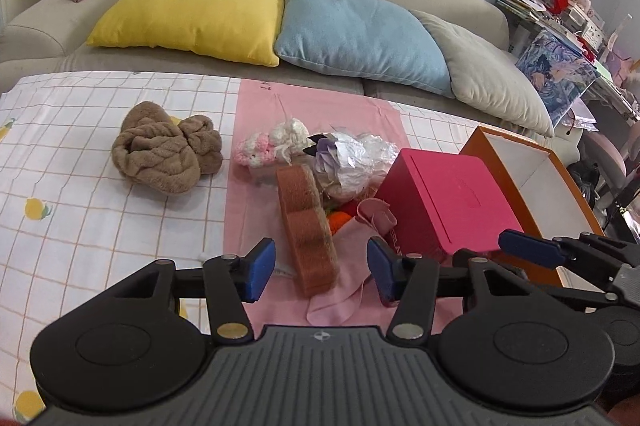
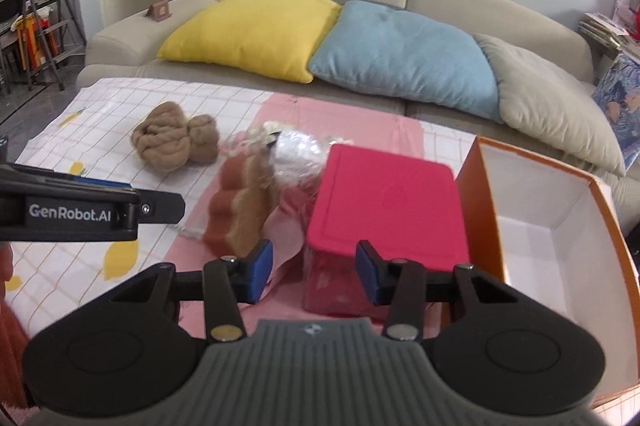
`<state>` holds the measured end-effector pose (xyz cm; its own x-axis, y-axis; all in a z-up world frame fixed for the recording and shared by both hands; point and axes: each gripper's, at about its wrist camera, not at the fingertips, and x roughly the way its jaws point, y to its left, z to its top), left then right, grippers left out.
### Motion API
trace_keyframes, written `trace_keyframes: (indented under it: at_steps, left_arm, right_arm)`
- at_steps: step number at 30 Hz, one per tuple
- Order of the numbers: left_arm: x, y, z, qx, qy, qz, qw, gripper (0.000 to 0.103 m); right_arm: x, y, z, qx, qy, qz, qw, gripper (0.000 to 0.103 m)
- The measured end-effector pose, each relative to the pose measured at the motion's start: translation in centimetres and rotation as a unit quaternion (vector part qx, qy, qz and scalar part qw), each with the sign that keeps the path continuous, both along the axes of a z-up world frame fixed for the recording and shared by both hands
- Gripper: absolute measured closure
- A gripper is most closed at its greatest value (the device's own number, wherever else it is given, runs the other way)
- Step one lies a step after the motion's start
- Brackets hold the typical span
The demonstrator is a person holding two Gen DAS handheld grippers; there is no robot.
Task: Organize soft objects
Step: 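Grasp the brown knotted towel with the left gripper while the right grasps the brown sponge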
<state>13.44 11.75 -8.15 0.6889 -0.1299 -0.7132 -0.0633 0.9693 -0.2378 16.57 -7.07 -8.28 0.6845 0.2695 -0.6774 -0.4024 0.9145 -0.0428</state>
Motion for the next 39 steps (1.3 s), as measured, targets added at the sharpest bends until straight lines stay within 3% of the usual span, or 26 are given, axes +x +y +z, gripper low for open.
trace_keyframes:
  at_steps: [3,12,20,22,24,27,30,34,36,39]
  left_arm:
    - [0.9,0.6,0.2,0.016,0.0,0.006,0.9999,0.045]
    - [1.7,5.0,0.0,0.042,0.023,0.039,0.9981,0.048]
    - [3.1,7.6,-1.3,0.087,0.012,0.035,0.9955,0.047]
    - [3.7,8.1,-1.6,0.104,0.011,0.033,0.994,0.043]
    - [4.3,8.6,-2.0,0.117,0.003,0.025,0.9928,0.032]
    - [5.4,8.6,-2.9,0.154,-0.01,-0.005,0.988,0.026]
    - [6.5,7.9,-4.6,0.213,-0.009,-0.048,0.9758,0.025]
    - [7.7,6.9,-7.4,0.288,-0.003,-0.107,0.9517,0.018]
    - [8.1,6.2,-8.7,0.333,-0.001,-0.136,0.9328,0.015]
    - [8.5,5.2,-10.7,0.406,0.005,-0.172,0.8977,0.013]
  right_arm:
    - [1.1,0.3,0.4,0.024,0.002,0.009,1.0,0.058]
    - [2.7,5.9,-0.4,0.031,-0.003,0.085,0.996,0.058]
    - [5.3,10.1,-3.9,-0.017,0.034,0.089,0.995,0.058]
    - [5.7,10.5,-4.7,-0.02,0.042,0.088,0.995,0.058]
    - [6.1,10.9,-5.2,-0.028,0.046,0.085,0.995,0.058]
    - [6.7,11.4,-6.0,-0.037,0.055,0.082,0.994,0.058]
    - [7.3,11.4,-6.5,-0.037,0.07,0.079,0.994,0.058]
    - [8.0,11.4,-7.0,-0.036,0.086,0.073,0.993,0.058]
    - [8.4,11.2,-7.1,-0.03,0.095,0.069,0.993,0.058]
    - [8.5,11.0,-7.1,-0.022,0.103,0.07,0.992,0.058]
